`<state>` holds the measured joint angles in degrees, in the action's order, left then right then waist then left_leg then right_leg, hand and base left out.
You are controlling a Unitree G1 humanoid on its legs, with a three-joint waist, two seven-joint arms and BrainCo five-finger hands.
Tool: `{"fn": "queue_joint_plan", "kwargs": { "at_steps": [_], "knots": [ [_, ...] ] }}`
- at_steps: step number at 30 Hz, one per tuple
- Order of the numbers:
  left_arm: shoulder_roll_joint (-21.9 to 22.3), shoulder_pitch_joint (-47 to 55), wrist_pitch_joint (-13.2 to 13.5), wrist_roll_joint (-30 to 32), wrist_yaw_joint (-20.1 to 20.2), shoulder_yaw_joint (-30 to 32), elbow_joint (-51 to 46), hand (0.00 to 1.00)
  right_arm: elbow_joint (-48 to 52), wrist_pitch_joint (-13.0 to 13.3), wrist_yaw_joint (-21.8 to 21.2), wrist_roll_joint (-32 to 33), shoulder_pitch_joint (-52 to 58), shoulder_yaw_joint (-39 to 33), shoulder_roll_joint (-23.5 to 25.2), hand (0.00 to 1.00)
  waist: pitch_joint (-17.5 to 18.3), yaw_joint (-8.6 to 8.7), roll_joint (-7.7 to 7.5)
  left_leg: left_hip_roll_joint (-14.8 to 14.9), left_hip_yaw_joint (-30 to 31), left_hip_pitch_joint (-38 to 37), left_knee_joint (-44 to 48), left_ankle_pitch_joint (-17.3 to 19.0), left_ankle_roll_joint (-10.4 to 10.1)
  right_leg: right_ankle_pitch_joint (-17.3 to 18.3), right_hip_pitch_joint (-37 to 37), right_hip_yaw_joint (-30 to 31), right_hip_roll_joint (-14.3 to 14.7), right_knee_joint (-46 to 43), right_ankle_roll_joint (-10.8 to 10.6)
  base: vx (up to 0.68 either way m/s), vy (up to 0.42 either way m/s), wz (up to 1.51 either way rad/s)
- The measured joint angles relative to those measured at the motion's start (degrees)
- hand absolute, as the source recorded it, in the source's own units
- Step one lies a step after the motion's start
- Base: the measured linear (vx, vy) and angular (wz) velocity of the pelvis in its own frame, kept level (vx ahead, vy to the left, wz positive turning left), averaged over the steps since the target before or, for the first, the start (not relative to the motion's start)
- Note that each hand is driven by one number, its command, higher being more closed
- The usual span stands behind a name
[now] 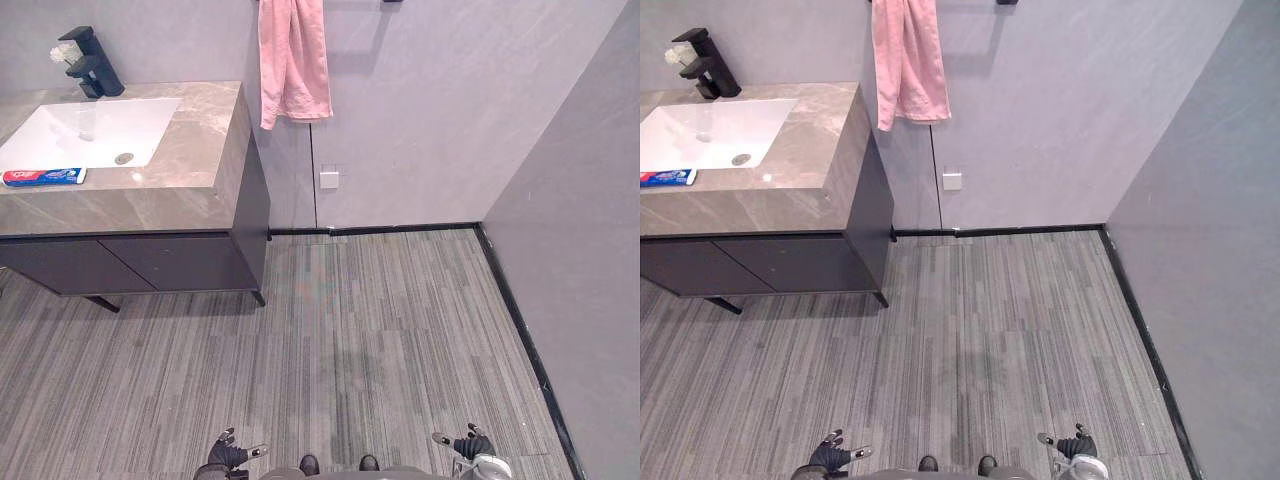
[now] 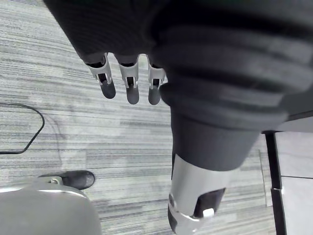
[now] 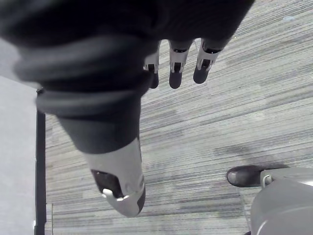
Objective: Organize washtable
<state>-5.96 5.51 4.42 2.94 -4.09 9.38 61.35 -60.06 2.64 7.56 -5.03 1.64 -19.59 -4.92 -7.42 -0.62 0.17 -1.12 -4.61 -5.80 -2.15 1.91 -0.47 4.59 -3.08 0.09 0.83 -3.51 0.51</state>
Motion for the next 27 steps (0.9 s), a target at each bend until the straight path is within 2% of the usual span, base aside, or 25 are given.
{"fn": "queue_joint_plan", "kwargs": {
  "at_steps": [10, 27],
  "knots": [
    [0.2, 0.1, 0.0, -0.1, 0.3, 0.2, 0.1, 0.00, -0.1, -0.3, 0.0, 0.1, -0.2, -0.3, -0.2, 0.00, -0.3, 0.24, 0.29, 0.1, 0.8, -0.4, -2.3, -1.4, 0.2, -1.0, -0.1, -0.9, 0.2, 1.2, 0.0, -0.03, -0.010, 0.05],
    [0.2, 0.1, 0.0, -2.9, 0.4, 0.2, 0.0, 0.00, 0.2, -0.6, -0.2, 1.1, -1.4, -0.3, -0.2, 0.00, -0.7, 1.14, 0.37, 0.3, -1.9, -0.9, -3.0, -0.6, 0.5, -1.2, -0.1, 1.6, 0.7, 2.4, 0.0, 0.01, -0.007, -0.08]
  ]
}}
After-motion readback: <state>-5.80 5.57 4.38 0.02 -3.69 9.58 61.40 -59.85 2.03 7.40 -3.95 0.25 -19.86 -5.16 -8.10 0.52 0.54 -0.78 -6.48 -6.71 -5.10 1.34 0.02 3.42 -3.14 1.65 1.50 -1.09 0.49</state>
